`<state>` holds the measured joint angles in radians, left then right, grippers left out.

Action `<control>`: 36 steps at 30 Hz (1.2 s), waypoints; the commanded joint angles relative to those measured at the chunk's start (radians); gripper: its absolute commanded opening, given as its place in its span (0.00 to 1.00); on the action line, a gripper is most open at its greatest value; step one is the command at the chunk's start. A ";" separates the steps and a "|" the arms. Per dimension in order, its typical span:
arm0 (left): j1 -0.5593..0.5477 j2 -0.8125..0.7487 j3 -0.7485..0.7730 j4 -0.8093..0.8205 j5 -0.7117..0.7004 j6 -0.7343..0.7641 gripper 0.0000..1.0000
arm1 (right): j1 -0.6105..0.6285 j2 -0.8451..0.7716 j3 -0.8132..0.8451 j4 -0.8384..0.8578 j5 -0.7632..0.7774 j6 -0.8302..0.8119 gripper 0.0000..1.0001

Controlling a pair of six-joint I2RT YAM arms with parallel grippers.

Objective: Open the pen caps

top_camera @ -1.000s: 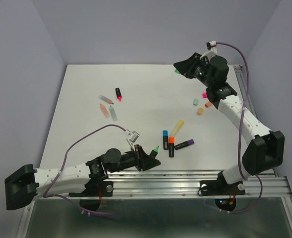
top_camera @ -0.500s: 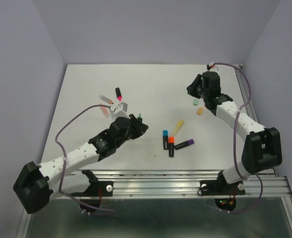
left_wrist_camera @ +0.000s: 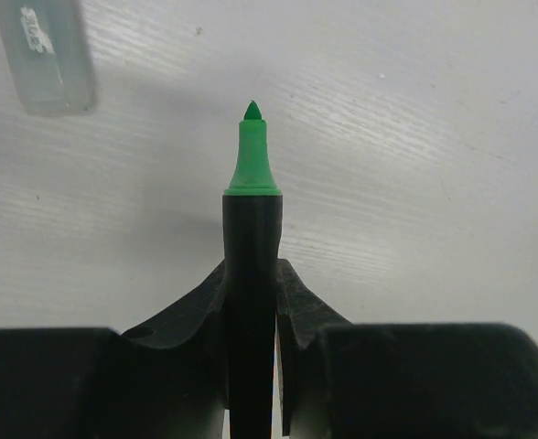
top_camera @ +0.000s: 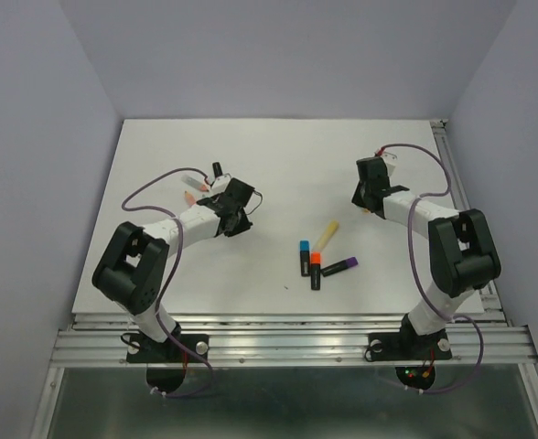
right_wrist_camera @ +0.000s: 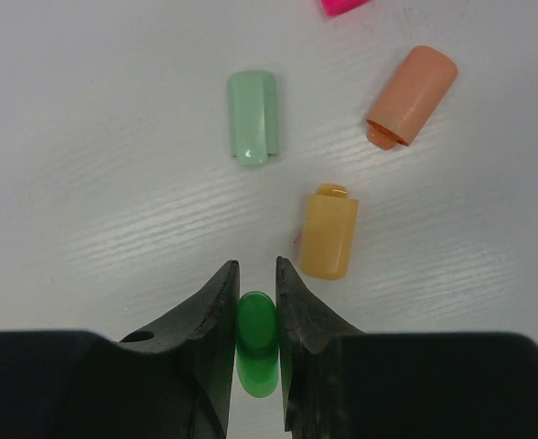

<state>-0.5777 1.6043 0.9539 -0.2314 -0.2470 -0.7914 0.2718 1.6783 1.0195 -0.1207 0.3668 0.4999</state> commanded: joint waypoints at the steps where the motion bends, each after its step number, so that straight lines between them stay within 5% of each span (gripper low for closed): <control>1: 0.032 0.029 0.084 -0.052 -0.034 0.052 0.15 | 0.000 0.046 0.004 0.024 0.060 -0.017 0.13; 3: 0.041 0.054 0.100 -0.069 -0.046 0.052 0.16 | 0.000 0.063 0.014 0.010 0.067 -0.011 0.14; 4: 0.042 0.062 0.108 -0.072 -0.060 0.052 0.19 | 0.000 0.072 0.020 0.006 0.075 -0.008 0.23; 9: 0.045 0.072 0.117 -0.071 -0.058 0.069 0.57 | -0.002 0.098 0.034 -0.019 0.107 0.009 0.37; 14: 0.044 0.059 0.125 -0.089 -0.042 0.067 0.71 | 0.000 0.094 0.036 -0.034 0.103 0.011 0.48; 19: 0.044 -0.027 0.086 -0.062 0.011 0.081 0.81 | 0.000 0.009 0.028 -0.051 0.043 0.011 0.80; 20: 0.042 -0.043 0.083 -0.062 0.011 0.081 0.89 | 0.000 -0.008 0.025 -0.054 0.031 0.012 0.85; 21: 0.041 -0.070 0.074 -0.062 0.011 0.081 0.93 | -0.002 -0.046 0.018 -0.054 -0.003 0.008 0.99; 30: -0.072 -0.276 -0.003 -0.051 0.026 0.058 0.99 | -0.002 -0.339 -0.130 -0.086 -0.150 0.028 1.00; 36: -0.260 -0.290 -0.033 -0.039 0.026 0.003 0.99 | 0.000 -0.577 -0.266 -0.166 -0.089 0.068 1.00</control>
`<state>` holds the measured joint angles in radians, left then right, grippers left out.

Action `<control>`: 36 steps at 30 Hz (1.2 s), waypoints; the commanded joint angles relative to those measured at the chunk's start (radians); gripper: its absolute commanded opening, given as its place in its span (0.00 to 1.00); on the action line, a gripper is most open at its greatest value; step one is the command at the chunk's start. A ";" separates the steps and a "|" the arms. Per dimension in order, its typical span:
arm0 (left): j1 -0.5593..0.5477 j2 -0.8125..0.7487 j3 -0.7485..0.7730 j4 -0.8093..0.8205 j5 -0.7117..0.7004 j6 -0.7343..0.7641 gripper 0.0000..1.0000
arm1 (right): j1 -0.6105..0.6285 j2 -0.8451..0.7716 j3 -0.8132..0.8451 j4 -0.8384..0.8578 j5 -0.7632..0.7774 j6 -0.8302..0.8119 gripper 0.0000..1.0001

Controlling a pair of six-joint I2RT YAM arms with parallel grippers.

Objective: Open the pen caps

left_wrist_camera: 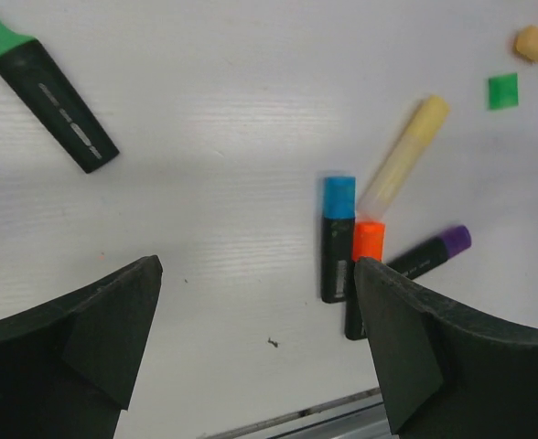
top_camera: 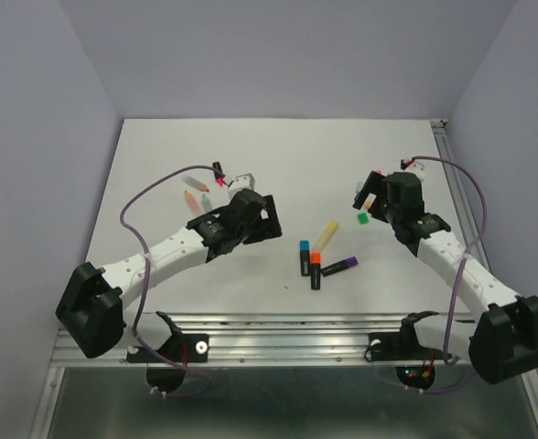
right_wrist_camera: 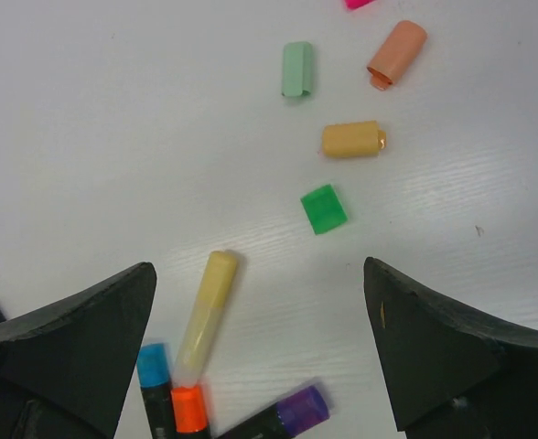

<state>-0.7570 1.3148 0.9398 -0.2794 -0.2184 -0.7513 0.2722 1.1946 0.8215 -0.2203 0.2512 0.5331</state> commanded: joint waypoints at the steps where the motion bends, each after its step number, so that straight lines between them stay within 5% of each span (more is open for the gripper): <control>1: -0.103 0.009 -0.018 0.009 0.001 -0.042 0.99 | -0.001 -0.114 -0.082 -0.073 0.029 0.036 1.00; 12: -0.295 0.317 0.180 -0.065 -0.061 -0.088 0.99 | -0.002 -0.213 -0.137 -0.086 0.057 0.033 1.00; 36: -0.303 0.580 0.406 -0.248 -0.151 -0.128 0.98 | -0.001 -0.179 -0.142 -0.077 0.054 0.036 1.00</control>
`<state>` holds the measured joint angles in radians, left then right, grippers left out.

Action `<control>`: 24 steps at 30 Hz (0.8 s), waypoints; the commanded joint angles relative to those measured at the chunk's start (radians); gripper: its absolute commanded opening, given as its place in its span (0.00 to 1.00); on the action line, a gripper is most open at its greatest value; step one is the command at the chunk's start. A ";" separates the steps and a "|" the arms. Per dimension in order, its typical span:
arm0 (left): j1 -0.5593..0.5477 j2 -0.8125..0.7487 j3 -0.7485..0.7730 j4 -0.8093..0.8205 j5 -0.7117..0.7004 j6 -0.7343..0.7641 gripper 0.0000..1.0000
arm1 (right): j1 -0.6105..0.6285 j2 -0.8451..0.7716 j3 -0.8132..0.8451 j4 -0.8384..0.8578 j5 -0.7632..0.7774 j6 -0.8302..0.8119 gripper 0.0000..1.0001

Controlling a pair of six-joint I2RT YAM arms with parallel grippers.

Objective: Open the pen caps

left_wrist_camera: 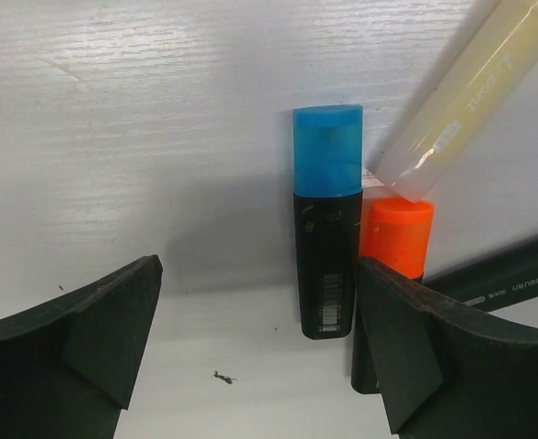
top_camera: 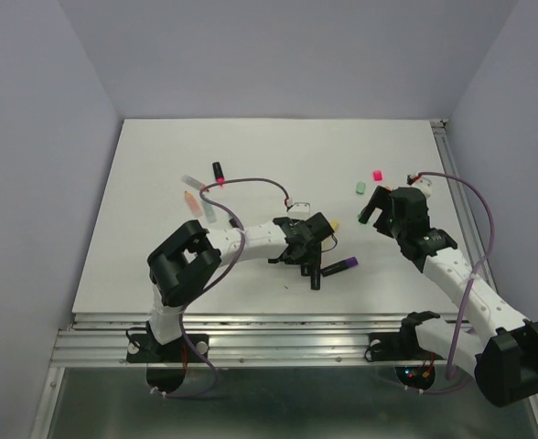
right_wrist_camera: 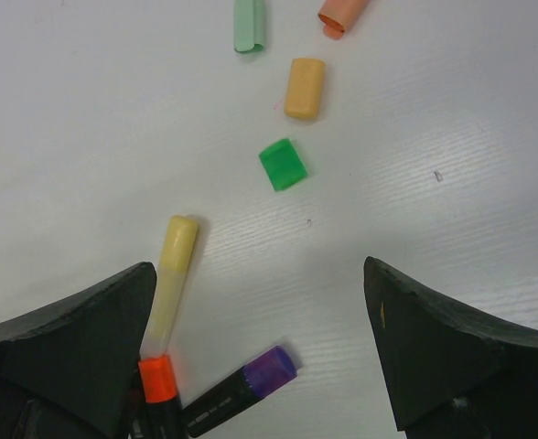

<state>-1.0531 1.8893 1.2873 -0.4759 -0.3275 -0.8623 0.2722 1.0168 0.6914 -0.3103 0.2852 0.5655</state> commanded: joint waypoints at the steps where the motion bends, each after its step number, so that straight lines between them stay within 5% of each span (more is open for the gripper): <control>1: -0.005 0.013 0.061 -0.056 -0.042 -0.021 0.98 | -0.001 0.000 -0.012 0.013 0.022 0.002 1.00; 12: -0.007 0.059 0.070 -0.055 -0.024 -0.027 0.94 | -0.001 0.003 -0.012 0.013 0.020 0.005 1.00; 24: -0.033 0.077 0.004 0.045 0.056 -0.026 0.48 | -0.002 -0.004 -0.013 0.013 0.028 0.004 1.00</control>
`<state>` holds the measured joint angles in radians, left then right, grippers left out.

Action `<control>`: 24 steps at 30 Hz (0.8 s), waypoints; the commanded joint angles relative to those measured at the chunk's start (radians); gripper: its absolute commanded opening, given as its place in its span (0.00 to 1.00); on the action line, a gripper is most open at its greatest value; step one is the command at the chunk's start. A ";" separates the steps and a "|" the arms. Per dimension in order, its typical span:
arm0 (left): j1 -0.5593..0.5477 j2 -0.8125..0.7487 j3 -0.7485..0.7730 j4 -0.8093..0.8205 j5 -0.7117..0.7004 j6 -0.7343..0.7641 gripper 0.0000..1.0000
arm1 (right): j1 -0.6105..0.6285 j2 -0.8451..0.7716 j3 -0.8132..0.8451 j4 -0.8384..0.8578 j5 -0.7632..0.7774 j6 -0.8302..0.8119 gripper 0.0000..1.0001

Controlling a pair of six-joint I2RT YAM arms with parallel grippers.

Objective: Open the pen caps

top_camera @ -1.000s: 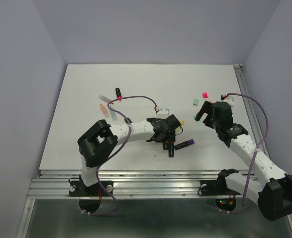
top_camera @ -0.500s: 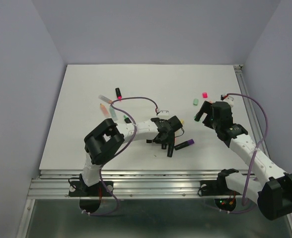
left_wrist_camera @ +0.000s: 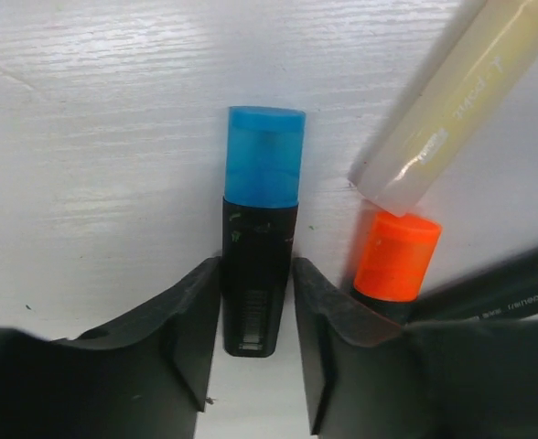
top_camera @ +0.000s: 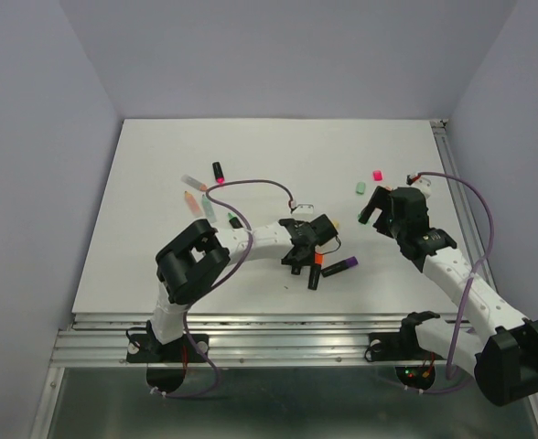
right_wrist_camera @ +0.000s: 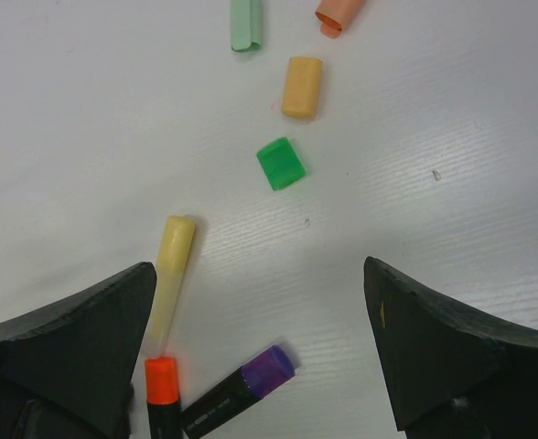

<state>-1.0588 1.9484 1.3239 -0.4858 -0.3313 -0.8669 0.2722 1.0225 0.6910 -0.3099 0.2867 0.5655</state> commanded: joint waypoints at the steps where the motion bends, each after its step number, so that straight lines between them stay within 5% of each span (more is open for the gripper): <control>1: -0.032 0.018 -0.046 0.070 0.070 -0.023 0.44 | -0.001 -0.012 -0.012 0.012 0.029 0.004 1.00; 5: -0.032 0.029 -0.066 0.090 0.074 -0.012 0.00 | -0.001 -0.019 -0.011 0.015 0.026 0.004 1.00; 12: -0.038 -0.112 -0.077 0.088 -0.067 -0.003 0.00 | -0.001 -0.038 -0.024 0.075 -0.160 -0.032 1.00; 19: -0.119 -0.344 -0.228 0.302 -0.118 0.061 0.00 | 0.002 -0.069 -0.149 0.443 -0.771 0.112 1.00; 24: -0.156 -0.413 -0.288 0.366 -0.138 0.083 0.00 | 0.119 -0.019 -0.136 0.525 -0.687 0.185 1.00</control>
<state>-1.1938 1.5761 1.0706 -0.2050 -0.4126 -0.8192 0.3153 0.9943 0.5556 0.0425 -0.3386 0.6788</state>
